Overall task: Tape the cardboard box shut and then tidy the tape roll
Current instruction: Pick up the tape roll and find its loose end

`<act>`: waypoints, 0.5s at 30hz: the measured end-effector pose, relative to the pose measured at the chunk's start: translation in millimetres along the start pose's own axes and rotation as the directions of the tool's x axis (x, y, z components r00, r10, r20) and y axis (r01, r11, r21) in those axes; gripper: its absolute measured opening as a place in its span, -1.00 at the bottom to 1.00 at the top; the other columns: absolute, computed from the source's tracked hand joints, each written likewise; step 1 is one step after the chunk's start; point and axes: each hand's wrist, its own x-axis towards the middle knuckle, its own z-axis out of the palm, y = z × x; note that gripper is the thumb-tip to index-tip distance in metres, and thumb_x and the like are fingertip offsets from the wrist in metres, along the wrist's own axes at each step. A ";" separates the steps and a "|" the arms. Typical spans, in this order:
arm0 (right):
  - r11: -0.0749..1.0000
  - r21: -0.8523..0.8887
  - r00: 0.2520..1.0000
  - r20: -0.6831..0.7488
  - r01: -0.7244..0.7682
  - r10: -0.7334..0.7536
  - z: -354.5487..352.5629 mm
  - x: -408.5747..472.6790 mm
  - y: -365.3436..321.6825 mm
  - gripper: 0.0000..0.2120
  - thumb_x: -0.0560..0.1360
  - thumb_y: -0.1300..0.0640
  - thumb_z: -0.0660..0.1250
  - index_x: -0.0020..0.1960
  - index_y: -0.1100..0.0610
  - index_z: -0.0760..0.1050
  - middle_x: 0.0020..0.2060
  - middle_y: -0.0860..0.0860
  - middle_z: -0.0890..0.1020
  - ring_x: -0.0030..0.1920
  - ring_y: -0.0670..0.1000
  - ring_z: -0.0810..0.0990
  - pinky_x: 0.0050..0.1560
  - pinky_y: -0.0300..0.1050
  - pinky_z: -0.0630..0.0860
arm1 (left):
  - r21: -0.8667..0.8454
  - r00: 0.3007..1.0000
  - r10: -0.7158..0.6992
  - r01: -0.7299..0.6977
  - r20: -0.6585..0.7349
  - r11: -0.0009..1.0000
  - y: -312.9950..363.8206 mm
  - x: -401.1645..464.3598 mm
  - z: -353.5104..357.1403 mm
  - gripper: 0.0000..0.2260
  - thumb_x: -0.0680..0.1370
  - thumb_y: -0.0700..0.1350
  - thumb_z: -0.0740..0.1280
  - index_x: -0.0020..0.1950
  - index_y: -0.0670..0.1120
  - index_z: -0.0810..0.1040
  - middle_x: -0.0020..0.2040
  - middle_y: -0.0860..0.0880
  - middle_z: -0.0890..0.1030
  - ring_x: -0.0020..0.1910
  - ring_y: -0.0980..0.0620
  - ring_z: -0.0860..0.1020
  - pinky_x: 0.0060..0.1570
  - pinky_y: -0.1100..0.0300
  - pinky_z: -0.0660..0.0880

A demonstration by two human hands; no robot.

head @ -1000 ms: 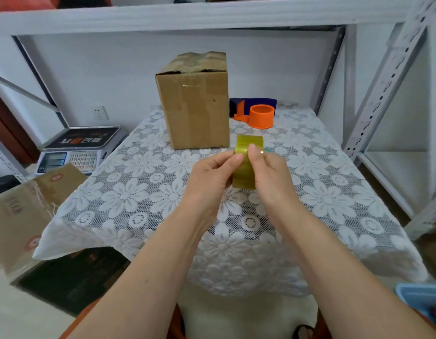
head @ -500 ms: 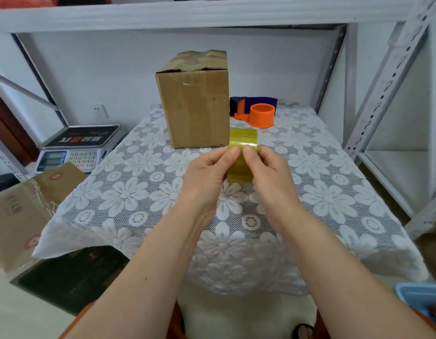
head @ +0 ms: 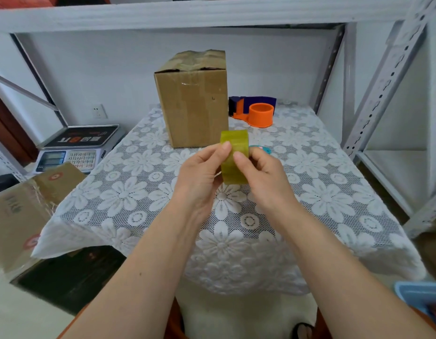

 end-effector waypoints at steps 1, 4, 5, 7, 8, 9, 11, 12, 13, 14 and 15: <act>1.000 0.029 1.000 -0.020 -0.010 0.010 0.0 0.1 -0.4 -0.73 0.57 0.08 0.24 -0.03 0.30 0.52 -0.15 0.23 0.61 -0.19 0.05 0.53 -0.05 0.06 0.53 | 0.021 1.000 0.012 -0.013 0.024 1.000 -0.2 0.0 -0.5 -0.84 0.42 -0.11 0.42 -0.05 -0.14 0.65 -0.20 -0.04 0.69 -0.24 0.09 0.61 -0.18 0.22 0.56; 0.996 0.087 0.997 -0.063 -0.028 0.034 0.2 0.4 -1.0 -0.65 0.60 0.01 0.17 -0.01 0.27 0.57 -0.06 0.22 0.65 -0.15 -0.05 0.56 -0.09 -0.15 0.54 | 0.037 0.996 0.038 -0.041 0.085 0.998 -0.2 0.8 -1.4 -0.70 0.36 -0.09 0.43 0.03 -0.19 0.64 -0.13 -0.06 0.69 -0.18 0.09 0.64 -0.17 0.23 0.55; 0.992 0.117 0.996 -0.076 -0.043 0.052 -0.1 0.6 -1.1 -0.61 0.60 -0.03 0.14 -0.03 0.25 0.59 -0.05 0.20 0.66 -0.14 -0.05 0.58 -0.11 -0.21 0.53 | 0.041 0.994 0.044 -0.049 0.101 0.998 -0.1 0.7 -1.8 -0.68 0.35 -0.11 0.43 0.06 -0.21 0.63 -0.11 -0.08 0.70 -0.16 0.07 0.65 -0.17 0.24 0.56; 0.979 0.181 0.988 -0.101 -0.096 0.116 -2.3 1.2 -1.4 -0.55 0.60 -0.11 0.08 -0.07 0.17 0.63 -0.08 0.15 0.68 -0.10 0.01 0.64 -0.08 -0.20 0.55 | 0.074 0.990 0.052 -0.062 0.132 0.995 -0.2 -0.5 -1.8 -0.66 0.35 -0.13 0.43 0.08 -0.23 0.63 -0.06 -0.14 0.70 -0.10 0.01 0.66 -0.13 0.21 0.57; 0.976 0.189 0.984 -0.116 -0.111 0.134 -3.4 2.0 -1.4 -0.53 0.60 -0.13 0.07 -0.07 0.16 0.63 -0.08 0.15 0.68 -0.07 0.05 0.65 -0.04 -0.14 0.57 | 0.098 0.988 0.055 -0.069 0.146 0.993 -0.9 -1.6 -1.2 -0.66 0.35 -0.14 0.43 0.08 -0.24 0.63 -0.04 -0.17 0.70 -0.08 -0.02 0.66 -0.12 0.19 0.58; 0.979 0.171 0.983 -0.127 -0.109 0.132 -4.1 2.7 -1.1 -0.53 0.60 -0.13 0.07 -0.06 0.18 0.62 -0.08 0.17 0.68 -0.06 0.09 0.64 -0.01 -0.05 0.56 | 0.110 0.987 0.051 -0.068 0.151 0.992 -1.7 -2.2 -0.8 -0.67 0.35 -0.15 0.43 0.07 -0.25 0.64 -0.04 -0.18 0.70 -0.09 -0.02 0.67 -0.13 0.19 0.58; 0.991 0.110 0.987 -0.135 -0.078 0.093 -4.1 3.4 -0.2 -0.59 0.61 -0.06 0.10 -0.02 0.21 0.58 -0.09 0.18 0.65 -0.12 0.06 0.60 -0.04 -0.01 0.54 | 0.084 0.991 0.019 -0.031 0.134 0.996 -2.2 -2.9 0.4 -0.73 0.38 -0.17 0.42 0.04 -0.24 0.64 -0.11 -0.13 0.70 -0.17 0.03 0.67 -0.21 0.22 0.58; 0.996 0.073 0.990 -0.122 -0.058 0.067 -3.4 3.4 -0.1 -0.63 0.61 -0.02 0.11 -0.01 0.22 0.56 -0.11 0.17 0.64 -0.14 0.01 0.58 -0.07 -0.04 0.52 | 0.060 0.993 -0.002 -0.005 0.121 0.998 -2.5 -2.1 0.6 -0.76 0.41 -0.19 0.40 0.04 -0.23 0.64 -0.13 -0.12 0.70 -0.19 0.05 0.66 -0.22 0.20 0.58; 0.999 0.026 0.994 -0.099 -0.034 0.036 -2.4 3.1 0.1 -0.66 0.61 0.01 0.12 -0.01 0.23 0.54 -0.12 0.17 0.63 -0.15 -0.01 0.55 -0.09 -0.08 0.51 | 0.039 0.994 -0.024 0.020 0.105 0.999 -2.8 -0.8 0.3 -0.77 0.44 -0.19 0.39 0.06 -0.23 0.64 -0.12 -0.12 0.69 -0.18 0.04 0.64 -0.18 0.17 0.58; 1.000 -0.023 0.997 -0.071 -0.010 0.008 -1.3 2.8 0.6 -0.68 0.61 0.03 0.12 -0.02 0.26 0.51 -0.15 0.18 0.60 -0.17 -0.01 0.52 -0.12 -0.11 0.48 | 0.025 0.996 -0.043 0.041 0.084 0.999 -2.5 0.3 0.1 -0.77 0.47 -0.19 0.38 0.08 -0.23 0.63 -0.10 -0.13 0.68 -0.16 0.03 0.62 -0.11 0.15 0.57; 0.998 -0.058 0.999 -0.047 0.012 -0.015 -0.7 2.8 1.1 -0.69 0.61 0.05 0.14 -0.03 0.29 0.49 -0.19 0.15 0.56 -0.19 -0.03 0.49 -0.15 -0.14 0.44 | 0.012 0.997 -0.057 0.056 0.057 0.998 -1.7 1.1 0.1 -0.78 0.48 -0.18 0.37 0.09 -0.23 0.63 -0.08 -0.13 0.66 -0.15 0.03 0.61 -0.07 0.13 0.54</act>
